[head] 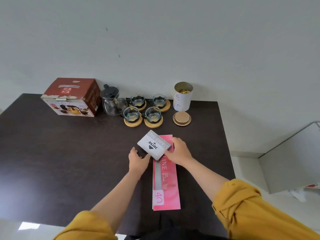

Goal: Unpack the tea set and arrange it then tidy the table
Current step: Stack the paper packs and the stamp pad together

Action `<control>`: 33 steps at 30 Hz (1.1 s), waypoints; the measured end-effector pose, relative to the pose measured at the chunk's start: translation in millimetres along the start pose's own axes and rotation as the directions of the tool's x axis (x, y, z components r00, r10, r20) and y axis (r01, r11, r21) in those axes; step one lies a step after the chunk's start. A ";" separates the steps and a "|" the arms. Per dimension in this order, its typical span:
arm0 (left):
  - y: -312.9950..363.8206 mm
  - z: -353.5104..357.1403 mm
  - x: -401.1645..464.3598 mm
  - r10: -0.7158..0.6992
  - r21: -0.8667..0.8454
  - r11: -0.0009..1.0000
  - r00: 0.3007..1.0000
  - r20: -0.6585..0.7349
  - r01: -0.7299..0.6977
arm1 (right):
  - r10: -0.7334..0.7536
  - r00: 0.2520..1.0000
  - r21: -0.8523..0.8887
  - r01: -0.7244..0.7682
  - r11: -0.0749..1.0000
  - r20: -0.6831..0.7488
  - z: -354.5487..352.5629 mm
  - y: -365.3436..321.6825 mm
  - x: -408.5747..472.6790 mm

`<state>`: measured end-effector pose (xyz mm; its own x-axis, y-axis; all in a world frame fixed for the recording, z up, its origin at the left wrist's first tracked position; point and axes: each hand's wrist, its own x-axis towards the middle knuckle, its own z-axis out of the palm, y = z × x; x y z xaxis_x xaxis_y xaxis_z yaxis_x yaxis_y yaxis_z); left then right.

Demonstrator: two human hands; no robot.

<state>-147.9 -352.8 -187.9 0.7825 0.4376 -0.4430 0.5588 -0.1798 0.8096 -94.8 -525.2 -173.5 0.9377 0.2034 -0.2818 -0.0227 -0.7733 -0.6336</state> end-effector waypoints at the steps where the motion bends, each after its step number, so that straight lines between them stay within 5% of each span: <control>1: 2.0 1.5 5.9 0.006 -0.002 1.000 1.000 0.003 -0.006 | -0.035 0.999 0.002 0.035 0.999 0.020 1.7 -1.8 1.3; 10: 18.5 19.1 17.3 0.090 0.091 0.990 0.983 0.157 -0.106 | -0.068 0.996 0.041 0.070 0.997 -0.051 13.7 12.2 -1.8; 15: 19.3 25.3 24.6 0.104 0.168 0.979 0.990 0.093 -0.119 | -0.025 0.992 0.152 0.044 0.987 -0.123 18.9 17.8 3.7; 23: 23.8 32.2 26.1 0.099 0.212 0.969 0.986 0.132 -0.125 | 0.293 0.955 0.371 -0.257 0.893 -0.045 17.5 10.6 19.6; 33: 32.9 32.7 28.0 -0.045 0.292 0.956 0.991 0.123 0.007 | 0.449 0.891 0.384 -0.440 0.811 0.073 9.4 -7.3 29.1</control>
<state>-98.7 -375.3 -186.3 0.7846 0.3333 -0.5229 0.6201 -0.4260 0.6588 -70.6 -508.0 -183.8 0.7997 -0.1221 -0.5878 -0.5645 -0.4862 -0.6670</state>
